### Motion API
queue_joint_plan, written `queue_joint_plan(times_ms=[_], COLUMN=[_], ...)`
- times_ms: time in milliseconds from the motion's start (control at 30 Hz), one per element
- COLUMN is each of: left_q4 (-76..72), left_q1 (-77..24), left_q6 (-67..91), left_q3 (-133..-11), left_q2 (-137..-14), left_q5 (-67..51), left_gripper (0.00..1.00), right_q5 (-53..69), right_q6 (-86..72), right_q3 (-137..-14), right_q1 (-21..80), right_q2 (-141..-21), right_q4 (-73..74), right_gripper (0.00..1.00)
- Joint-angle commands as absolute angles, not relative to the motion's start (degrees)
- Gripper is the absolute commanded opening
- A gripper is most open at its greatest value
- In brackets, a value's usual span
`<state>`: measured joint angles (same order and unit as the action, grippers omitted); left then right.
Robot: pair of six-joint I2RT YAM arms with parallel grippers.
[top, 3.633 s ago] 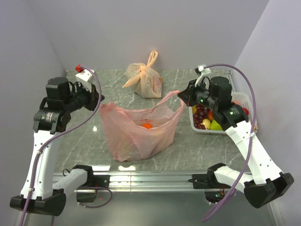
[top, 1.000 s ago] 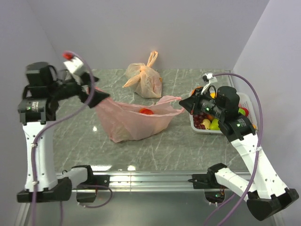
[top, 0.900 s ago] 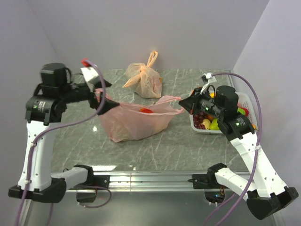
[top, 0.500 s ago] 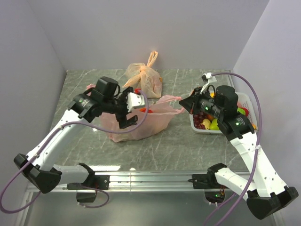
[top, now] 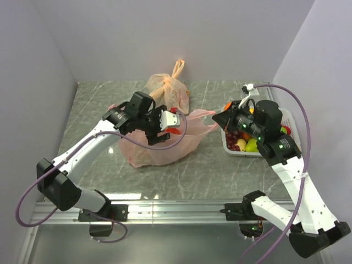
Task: Place the fake fruits into the plastic bag and tie a complex knot
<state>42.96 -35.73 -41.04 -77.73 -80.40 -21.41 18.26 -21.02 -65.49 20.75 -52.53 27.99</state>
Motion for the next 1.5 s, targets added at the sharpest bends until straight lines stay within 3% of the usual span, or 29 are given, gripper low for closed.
queue_joint_plan(times_ms=[0,33,67,133,233,300,333,400,433,500,533,700,1000,1233,1467], left_q4=[45.3,46.9,49.9,52.4,56.1,56.6,56.4,55.8,56.0,58.2,59.1,63.6,68.7,70.3,70.9], left_q1=[-35.9,-35.8,-35.8,-35.8,-35.4,-34.4,-33.3,-31.9,-30.7,-29.5,-28.7,-27.5,-26.5,-26.1,-26.1], left_q6=[-44.5,-45.0,-45.4,-46.6,-48.5,-48.7,-48.5,-49.0,-49.5,-52.3,-53.7,-59.7,-64.2,-65.8,-67.4], left_q3=[-77.4,-77.4,-77.0,-76.1,-74.4,-73.2,-72.9,-72.2,-72.1,-72.8,-73.1,-75.0,-79.9,-81.4,-81.0], left_q2=[-79.0,-78.6,-77.4,-76.2,-74.2,-73.0,-72.6,-71.8,-71.7,-71.7,-71.8,-73.8,-78.3,-79.5,-79.1], left_q5=[-31.1,-33.2,-37.0,-39.2,-41.9,-43.1,-44.5,-46.3,-47.4,-48.9,-49.7,-50.9,-51.2,-51.9,-52.6], left_gripper=[0.81,0.75,0.63,0.55,0.35,0.08,0.01,0.01,0.00,0.01,0.00,0.01,0.01,0.01,0.01], right_q5=[18.0,17.8,17.1,16.4,16.8,19.1,21.2,25.1,26.3,28.9,28.7,32.0,44.4,44.7,51.9], right_q6=[-22.1,-22.6,-22.9,-24.4,-26.9,-27.9,-27.3,-26.0,-22.3,-14.8,-7.9,16.4,38.7,47.9,45.2], right_q3=[-68.8,-69.1,-69.4,-70.3,-70.0,-68.3,-67.7,-66.8,-67.0,-67.4,-67.2,-67.3,-67.3,-64.3,-58.2], right_q1=[21.0,21.1,20.9,21.0,21.1,21.0,21.0,21.0,21.0,21.0,20.9,19.5,19.4,19.4,19.4], right_q2=[-50.5,-50.3,-49.5,-48.8,-46.9,-45.8,-45.6,-45.7,-45.8,-45.8,-45.3,-43.2,-39.3,-36.4,-43.8], right_q4=[27.6,27.8,28.6,29.4,30.1,29.4,28.7,27.9,28.1,30.7,31.5,39.4,44.3,48.5,31.2], right_gripper=[0.00,0.00,0.00,0.00,0.00,0.00,0.07,0.34,0.61,0.80,0.97,1.00,1.00,1.00,1.00])
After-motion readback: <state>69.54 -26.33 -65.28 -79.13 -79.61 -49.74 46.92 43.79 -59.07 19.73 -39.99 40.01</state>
